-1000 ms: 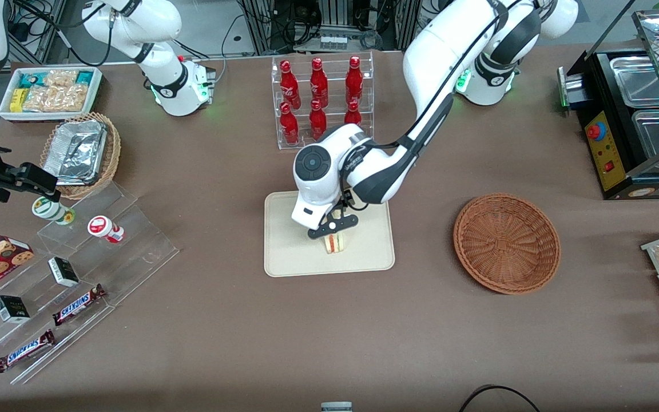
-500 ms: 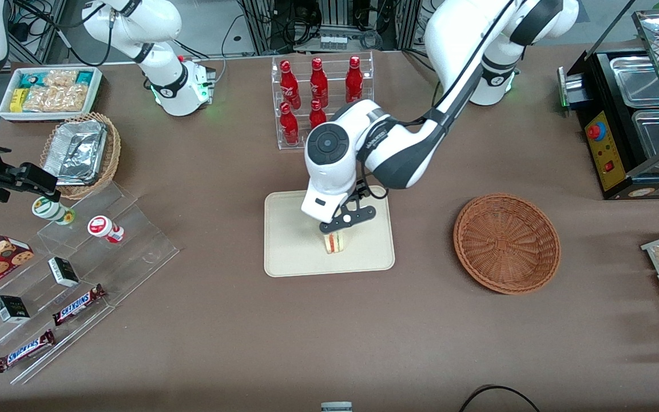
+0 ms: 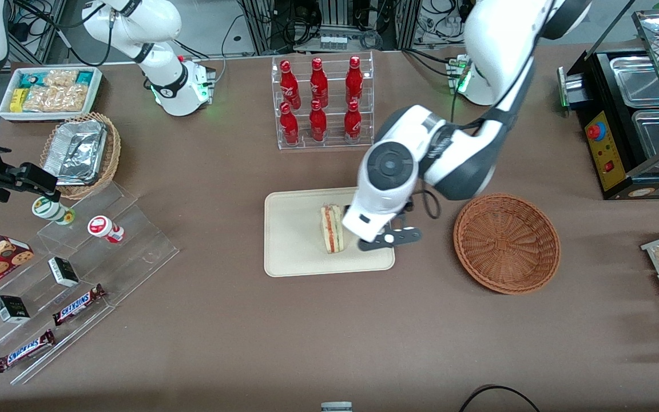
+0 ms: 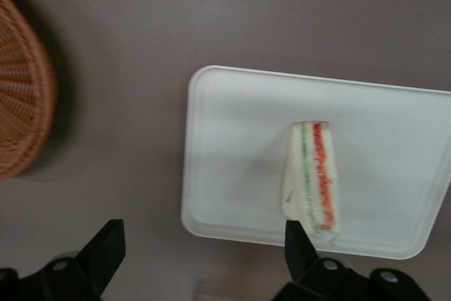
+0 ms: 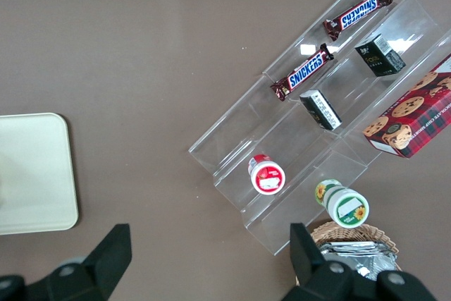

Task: Place sandwich from basket to tray

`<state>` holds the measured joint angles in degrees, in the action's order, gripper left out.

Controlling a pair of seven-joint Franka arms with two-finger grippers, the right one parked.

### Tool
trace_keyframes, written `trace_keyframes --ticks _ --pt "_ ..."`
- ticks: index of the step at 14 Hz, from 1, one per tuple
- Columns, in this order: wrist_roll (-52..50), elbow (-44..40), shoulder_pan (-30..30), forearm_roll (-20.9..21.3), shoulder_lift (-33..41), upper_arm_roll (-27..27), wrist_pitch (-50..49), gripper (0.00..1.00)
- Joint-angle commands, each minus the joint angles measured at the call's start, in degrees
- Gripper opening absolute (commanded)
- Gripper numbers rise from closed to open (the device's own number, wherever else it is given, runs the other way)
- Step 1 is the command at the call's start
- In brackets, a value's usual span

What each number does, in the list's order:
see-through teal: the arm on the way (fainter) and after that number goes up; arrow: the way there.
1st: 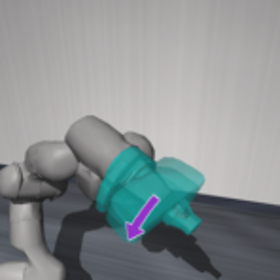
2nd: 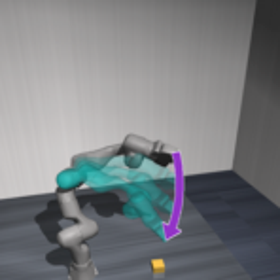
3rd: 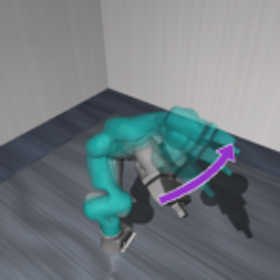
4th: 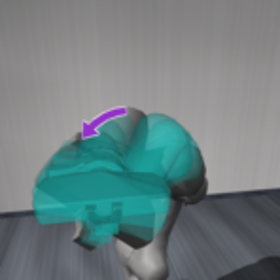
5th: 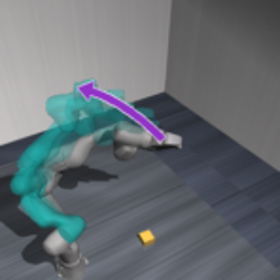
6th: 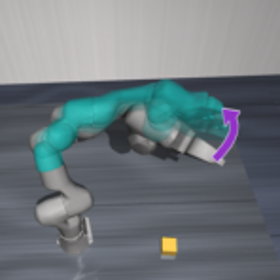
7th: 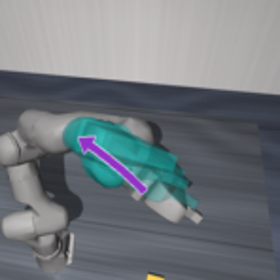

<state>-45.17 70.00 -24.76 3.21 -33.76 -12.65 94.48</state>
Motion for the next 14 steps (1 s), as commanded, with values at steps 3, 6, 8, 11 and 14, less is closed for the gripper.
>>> trace_keyframes --ticks 3,6,8,11,14 --pt "14.3 5.1 8.6 -1.5 7.7 -0.1 -5.3 1.0" --pt "24.0 10.0 14.2 -1.8 12.2 -0.1 -5.4 1.0" --pt "27.1 12.6 17.2 -1.7 14.9 0.0 -5.7 1.0" --pt "32.8 13.1 21.1 -1.2 16.8 0.1 -8.0 1.0" --pt "38.8 13.3 24.7 -1.2 19.9 0.1 -11.0 1.0"
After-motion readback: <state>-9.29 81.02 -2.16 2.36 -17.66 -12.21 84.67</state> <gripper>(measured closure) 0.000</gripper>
